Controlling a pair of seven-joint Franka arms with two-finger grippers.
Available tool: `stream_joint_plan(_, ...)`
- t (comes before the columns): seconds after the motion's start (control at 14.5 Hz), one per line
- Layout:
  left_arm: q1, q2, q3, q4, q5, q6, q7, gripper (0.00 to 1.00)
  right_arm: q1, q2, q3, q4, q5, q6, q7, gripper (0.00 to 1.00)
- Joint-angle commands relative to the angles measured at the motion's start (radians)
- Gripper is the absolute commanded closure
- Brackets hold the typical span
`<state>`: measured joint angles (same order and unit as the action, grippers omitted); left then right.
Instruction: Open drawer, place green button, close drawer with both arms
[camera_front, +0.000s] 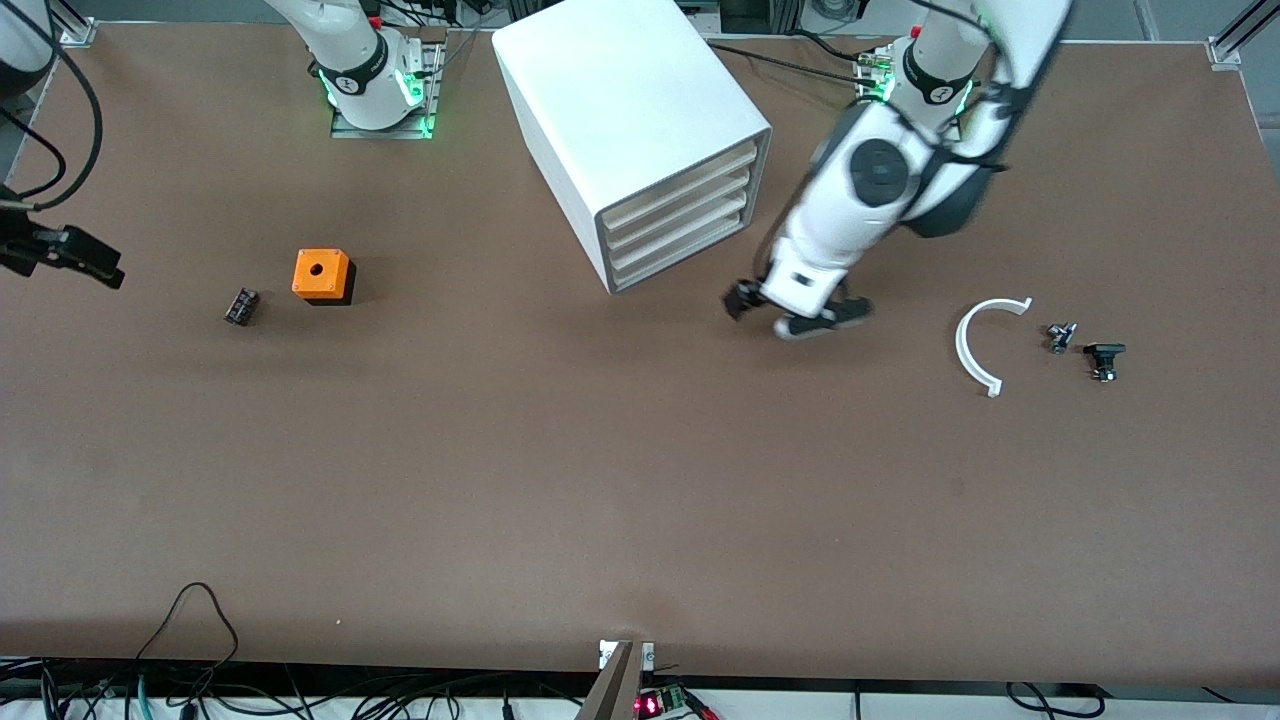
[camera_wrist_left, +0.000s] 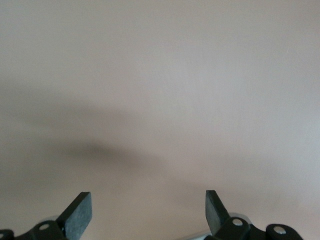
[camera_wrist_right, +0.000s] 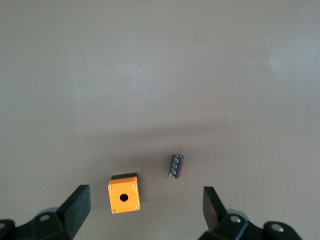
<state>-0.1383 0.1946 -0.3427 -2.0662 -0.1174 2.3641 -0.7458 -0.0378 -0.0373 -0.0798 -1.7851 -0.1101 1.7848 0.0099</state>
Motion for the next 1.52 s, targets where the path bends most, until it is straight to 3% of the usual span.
stream_joint_plan(0.0, 0.077, -0.111, 0.039, 0.03, 0.024, -0.116, 0.196, 0.0, -0.004, -0.072, -0.008, -0.088, 0.044, 0.034, -0.007, 0.0)
stream_joint_plan(0.28, 0.097, -0.224, 0.207, 0.187, 0.024, -0.438, 0.515, 0.0, -0.001, -0.062, 0.0, -0.073, 0.063, 0.042, -0.005, 0.0)
stream_joint_plan(0.48, 0.109, -0.25, 0.281, 0.268, 0.092, -0.554, 0.676, 0.0, 0.004, -0.062, 0.005, -0.065, 0.063, 0.031, 0.015, 0.0)
stream_joint_plan(0.62, 0.12, -0.259, 0.287, 0.302, 0.163, -0.58, 0.724, 0.0, 0.009, -0.061, 0.005, -0.057, 0.061, 0.033, 0.016, 0.0)
stream_joint_plan(1.45, 0.138, -0.244, 0.278, 0.325, 0.151, -0.611, 0.717, 0.0, 0.015, -0.055, 0.002, -0.037, 0.061, 0.011, -0.007, 0.0)
